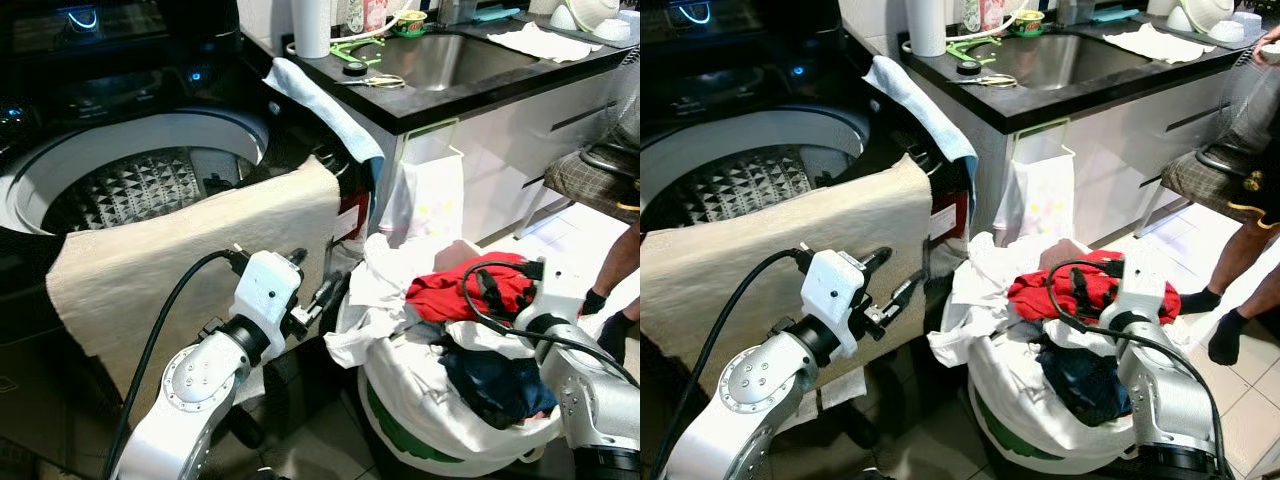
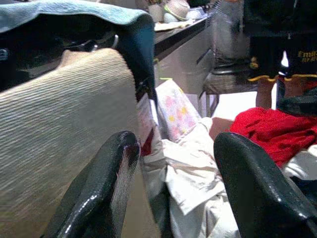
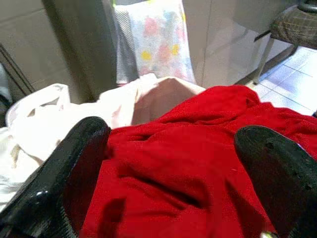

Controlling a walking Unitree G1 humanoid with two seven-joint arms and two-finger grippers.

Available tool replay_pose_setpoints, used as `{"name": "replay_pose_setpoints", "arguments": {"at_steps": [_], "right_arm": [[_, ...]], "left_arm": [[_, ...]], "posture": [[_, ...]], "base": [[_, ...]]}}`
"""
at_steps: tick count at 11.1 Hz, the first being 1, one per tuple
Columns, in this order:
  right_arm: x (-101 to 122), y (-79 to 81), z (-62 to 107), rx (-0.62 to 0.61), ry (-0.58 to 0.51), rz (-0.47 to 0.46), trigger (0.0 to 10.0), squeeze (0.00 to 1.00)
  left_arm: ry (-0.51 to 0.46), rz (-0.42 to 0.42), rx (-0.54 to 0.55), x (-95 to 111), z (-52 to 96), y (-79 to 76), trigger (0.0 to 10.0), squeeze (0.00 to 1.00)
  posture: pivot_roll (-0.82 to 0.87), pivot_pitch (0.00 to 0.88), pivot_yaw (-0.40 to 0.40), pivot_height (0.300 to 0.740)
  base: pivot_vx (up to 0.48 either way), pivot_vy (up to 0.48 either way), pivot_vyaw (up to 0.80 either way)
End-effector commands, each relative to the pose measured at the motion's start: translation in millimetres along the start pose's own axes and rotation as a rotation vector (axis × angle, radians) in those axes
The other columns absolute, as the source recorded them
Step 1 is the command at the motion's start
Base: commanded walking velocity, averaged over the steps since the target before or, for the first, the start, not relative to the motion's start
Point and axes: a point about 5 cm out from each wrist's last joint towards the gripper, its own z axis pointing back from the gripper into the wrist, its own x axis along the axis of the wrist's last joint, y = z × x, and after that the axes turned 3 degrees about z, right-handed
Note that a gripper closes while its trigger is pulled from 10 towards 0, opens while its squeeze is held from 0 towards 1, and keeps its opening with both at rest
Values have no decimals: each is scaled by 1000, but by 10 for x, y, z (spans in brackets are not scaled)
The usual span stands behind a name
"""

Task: Clothes washing

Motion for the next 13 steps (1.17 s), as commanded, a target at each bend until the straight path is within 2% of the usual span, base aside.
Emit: {"name": "replay_pose_setpoints", "arguments": {"at_steps": [1, 4, 6, 7, 8, 10, 11, 12, 13], "right_arm": [[77, 63, 4, 24, -43, 10, 10000, 0], [75, 98, -4, 45, -47, 8, 10000, 0], [30, 136, 15, 85, -19, 35, 10000, 0], [-12, 125, 22, 98, 7, 63, 10000, 0], [-34, 63, 6, 58, 22, 74, 10000, 0], [-15, 25, -27, 53, 25, 66, 10000, 0], [-30, 36, -25, 78, 49, 64, 10000, 553], [-84, 12, -24, 74, 93, 58, 10000, 1000], [-164, -120, -57, -20, 134, 32, 10000, 1000]], "left_arm": [[-17, -18, 24, 27, -21, 42, 10000, 0], [-37, -8, 7, 49, -21, 39, 10000, 0], [-43, 7, 3, 44, -5, 30, 10000, 0], [-11, 9, -57, -10, 47, -10, 10000, 0], [32, 8, -92, -80, 103, -15, 10000, 0], [69, -9, -129, -141, 167, -5, 10000, 0], [77, -2, -155, -148, 179, -20, 10000, 0], [71, 6, -182, -138, 184, -43, 10000, 0], [59, 23, -205, -121, 186, -72, 10000, 0]], "posture": [[-23, 0, 15, 719], [-25, 0, 16, 719], [-25, 0, 19, 719], [-25, 0, 18, 719], [-24, 0, 16, 719], [-21, 0, 11, 719], [-21, 0, 9, 719], [-21, 0, 7, 719], [-23, 0, 10, 719]], "base": [[0, 0, 0], [0, 0, 0], [221, 0, 0], [0, 0, 0], [0, 0, 0], [0, 0, 0], [0, 0, 0], [0, 0, 0], [0, 0, 0]]}}
